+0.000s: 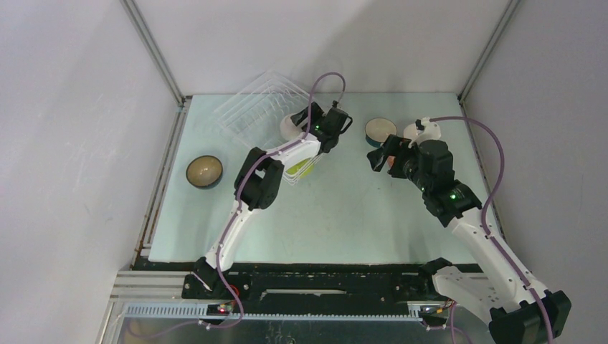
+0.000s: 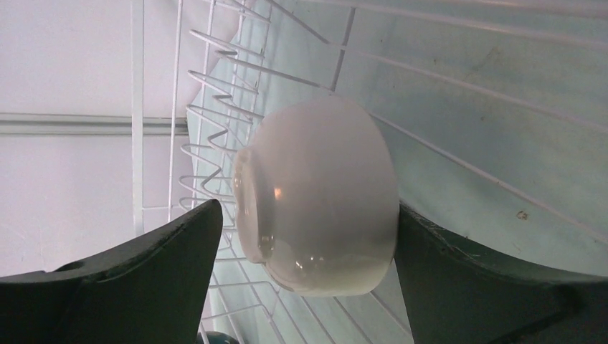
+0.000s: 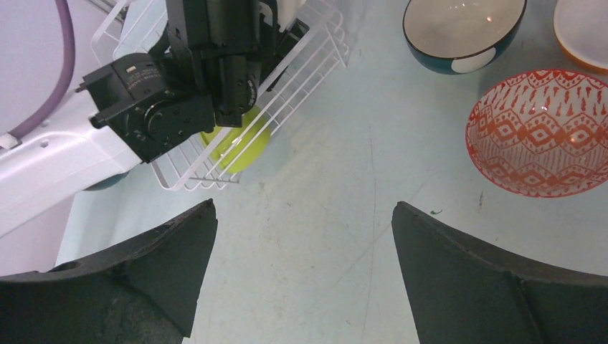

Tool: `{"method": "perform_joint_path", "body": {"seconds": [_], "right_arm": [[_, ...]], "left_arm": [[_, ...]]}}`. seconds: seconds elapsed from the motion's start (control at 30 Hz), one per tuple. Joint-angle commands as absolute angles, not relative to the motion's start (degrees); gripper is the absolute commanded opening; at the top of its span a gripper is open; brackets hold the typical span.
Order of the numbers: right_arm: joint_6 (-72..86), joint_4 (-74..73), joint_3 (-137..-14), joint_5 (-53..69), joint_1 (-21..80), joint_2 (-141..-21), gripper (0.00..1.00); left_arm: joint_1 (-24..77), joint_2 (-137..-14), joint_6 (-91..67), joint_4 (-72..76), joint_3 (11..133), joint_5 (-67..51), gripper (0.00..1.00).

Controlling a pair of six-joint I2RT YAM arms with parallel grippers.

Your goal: Unload the bowls from the dish rack

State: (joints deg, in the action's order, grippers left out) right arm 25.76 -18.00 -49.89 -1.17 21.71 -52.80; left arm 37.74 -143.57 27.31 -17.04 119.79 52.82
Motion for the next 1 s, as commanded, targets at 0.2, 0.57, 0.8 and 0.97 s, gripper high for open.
{"method": "perform_joint_path", "body": {"seconds": [0.2,0.57,0.8,0.97], "right_arm": [[24.35,-17.68,-52.38,-1.79,21.48,-51.75,0.99],[24.37,-18.37,-52.38,-2.05,21.45,-51.47,1.0],[24.35,-18.46,-52.38,-2.19,21.44,-51.45,1.0],[24.37,-18.52,-52.4,-2.08,21.45,-51.59,1.0]], "left_arm": [[38.39,-138.23,30.94,-9.47,114.77,59.4,0.85],[38.83,-136.99,32.91,-5.44,112.04,61.76,0.76],[39.02,-136.28,34.28,-3.06,110.52,62.97,0.73],[39.21,-135.97,35.31,-0.37,109.05,63.99,0.71]]}}
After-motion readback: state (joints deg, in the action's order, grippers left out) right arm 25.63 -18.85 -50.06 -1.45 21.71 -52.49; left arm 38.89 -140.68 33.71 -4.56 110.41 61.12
